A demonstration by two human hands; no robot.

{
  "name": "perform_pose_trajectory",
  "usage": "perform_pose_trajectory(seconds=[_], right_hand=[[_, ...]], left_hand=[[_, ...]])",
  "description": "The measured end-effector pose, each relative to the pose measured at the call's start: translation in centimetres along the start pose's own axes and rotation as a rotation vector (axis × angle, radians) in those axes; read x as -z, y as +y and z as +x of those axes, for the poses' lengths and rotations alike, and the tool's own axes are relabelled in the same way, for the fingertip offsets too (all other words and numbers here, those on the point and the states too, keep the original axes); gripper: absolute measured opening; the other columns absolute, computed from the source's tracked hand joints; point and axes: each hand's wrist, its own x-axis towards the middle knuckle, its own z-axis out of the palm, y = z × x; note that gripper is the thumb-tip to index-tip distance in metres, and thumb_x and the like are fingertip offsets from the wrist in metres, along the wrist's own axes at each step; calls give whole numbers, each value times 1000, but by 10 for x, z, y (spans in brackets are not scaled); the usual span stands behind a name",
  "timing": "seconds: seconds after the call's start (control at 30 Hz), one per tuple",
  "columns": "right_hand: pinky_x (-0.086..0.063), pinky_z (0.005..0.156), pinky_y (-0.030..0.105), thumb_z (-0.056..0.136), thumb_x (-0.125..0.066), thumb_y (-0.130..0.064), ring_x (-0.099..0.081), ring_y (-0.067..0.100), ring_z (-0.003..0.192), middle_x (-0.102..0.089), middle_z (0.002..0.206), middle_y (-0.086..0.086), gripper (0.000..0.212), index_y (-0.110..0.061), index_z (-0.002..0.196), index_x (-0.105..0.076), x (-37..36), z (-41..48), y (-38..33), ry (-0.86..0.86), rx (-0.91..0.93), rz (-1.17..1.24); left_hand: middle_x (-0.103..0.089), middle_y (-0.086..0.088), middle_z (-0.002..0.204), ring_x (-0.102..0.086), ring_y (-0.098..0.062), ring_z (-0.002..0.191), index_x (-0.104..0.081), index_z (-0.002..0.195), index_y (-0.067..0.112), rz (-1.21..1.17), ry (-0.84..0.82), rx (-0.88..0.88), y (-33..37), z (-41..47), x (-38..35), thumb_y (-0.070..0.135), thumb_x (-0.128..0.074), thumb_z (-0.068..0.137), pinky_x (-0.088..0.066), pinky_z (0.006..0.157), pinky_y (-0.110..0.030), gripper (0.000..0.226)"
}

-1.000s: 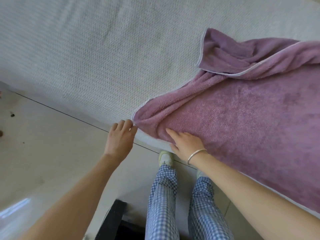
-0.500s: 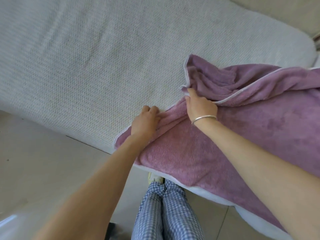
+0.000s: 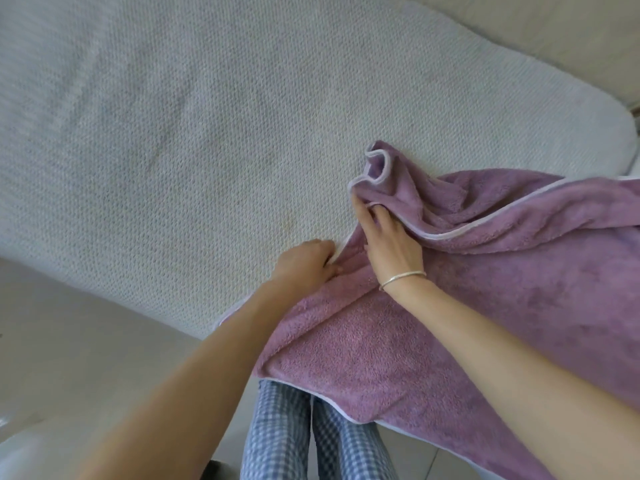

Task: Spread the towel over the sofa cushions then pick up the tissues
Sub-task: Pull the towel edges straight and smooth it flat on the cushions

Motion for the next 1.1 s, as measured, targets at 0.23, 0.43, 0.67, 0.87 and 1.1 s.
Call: perform_pose_trajectory(seconds=[0.23, 0.43, 0.67, 0.87, 1.1], right_hand=[[-47, 69, 43, 93, -28, -6, -59, 34, 100, -56, 113, 21, 32, -2, 112, -54, 44, 57, -30, 35, 110, -19], [-45, 69, 41, 93, -35, -1, -59, 33, 102, -48, 123, 15, 28, -6, 119, -46, 58, 108, -92, -74, 105, 105], [-46, 38, 31, 75, -65, 1, -66, 31, 60, -67, 82, 15, 10, -2, 84, -64, 56, 66, -51, 311, 9, 216], [-53, 54, 37, 82, -63, -18, -67, 31, 85, -65, 99, 12, 30, -9, 110, -60, 37, 13, 24, 44, -204, 127], [-55, 59, 38, 83, -57, -10, -60, 30, 100, -56, 112, 14, 28, -9, 111, -57, 30, 12, 68, -46, -290, 31]], left_hand=[[-47, -2, 80, -42, -20, 70, -38, 79, 17, -160, 369, 132, -49, 1, 56, 23, -44, 94, -28, 58, -31, 17], [-59, -9, 93, -57, -30, 83, -47, 84, 12, -91, 325, 251, -73, -7, 66, 27, -43, 94, -32, 59, -32, 18], [-56, -8, 108, -60, -31, 86, -51, 108, 12, -142, 474, 182, -53, 13, 78, 22, -48, 91, -45, 62, -38, 20], [-69, -5, 95, -63, -28, 90, -58, 98, 15, -116, 222, 44, 22, 55, 66, 48, -46, 89, -45, 67, -33, 36], [-49, -15, 119, -53, -35, 106, -42, 114, 4, -221, 368, 270, 59, 73, 44, 33, -60, 83, -43, 68, -41, 46]])
